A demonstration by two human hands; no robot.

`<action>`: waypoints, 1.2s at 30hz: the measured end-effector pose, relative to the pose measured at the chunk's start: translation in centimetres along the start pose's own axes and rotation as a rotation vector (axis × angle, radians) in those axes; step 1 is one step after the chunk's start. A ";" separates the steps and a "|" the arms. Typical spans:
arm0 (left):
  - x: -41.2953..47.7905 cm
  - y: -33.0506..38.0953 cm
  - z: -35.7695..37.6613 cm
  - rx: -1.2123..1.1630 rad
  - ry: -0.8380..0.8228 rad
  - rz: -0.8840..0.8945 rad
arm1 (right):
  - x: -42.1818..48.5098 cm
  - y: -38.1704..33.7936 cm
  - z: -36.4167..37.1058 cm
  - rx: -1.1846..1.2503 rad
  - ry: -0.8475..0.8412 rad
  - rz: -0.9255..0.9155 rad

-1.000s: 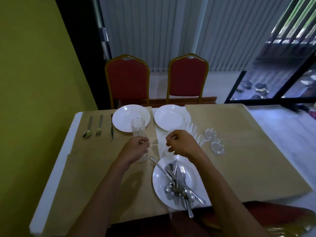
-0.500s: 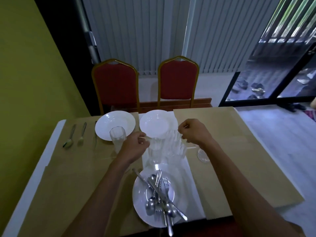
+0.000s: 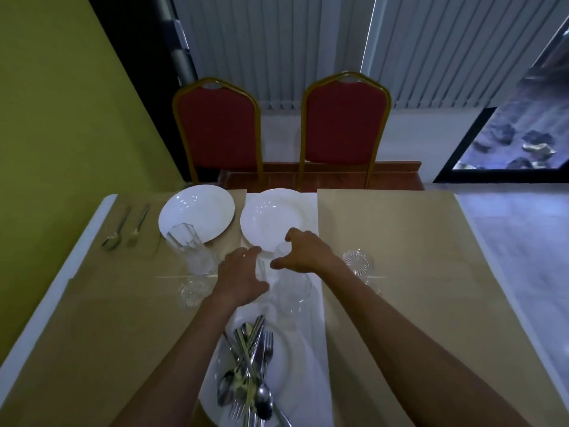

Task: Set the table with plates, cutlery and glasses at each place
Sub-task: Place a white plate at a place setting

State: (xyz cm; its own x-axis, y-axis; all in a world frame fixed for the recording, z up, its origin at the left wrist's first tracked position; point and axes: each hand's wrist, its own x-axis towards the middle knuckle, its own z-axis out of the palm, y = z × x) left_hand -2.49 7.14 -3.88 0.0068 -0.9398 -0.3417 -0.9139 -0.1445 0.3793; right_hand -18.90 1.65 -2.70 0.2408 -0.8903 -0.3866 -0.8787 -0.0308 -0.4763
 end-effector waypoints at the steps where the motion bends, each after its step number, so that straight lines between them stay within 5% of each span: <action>1: 0.3 0.2 0.1 0.018 0.006 0.004 | 0.3 -0.1 0.4 -0.040 -0.003 -0.014; 10: 2.1 2.4 -1.0 -0.183 0.057 0.010 | 0.4 0.8 -1.1 0.031 0.145 0.005; 19: 2.5 6.4 -2.1 -0.318 0.115 0.099 | -2.9 9.0 -9.2 0.165 0.411 0.178; 36: 2.9 6.9 -0.2 -0.452 0.177 0.045 | -1.5 13.1 -7.6 0.032 0.268 0.231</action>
State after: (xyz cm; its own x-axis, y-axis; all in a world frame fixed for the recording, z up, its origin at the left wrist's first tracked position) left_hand -8.73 3.40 -2.08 0.0763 -0.9808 -0.1794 -0.6476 -0.1855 0.7390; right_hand -33.91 -0.85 -2.36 -0.0832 -0.9598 -0.2682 -0.8828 0.1959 -0.4270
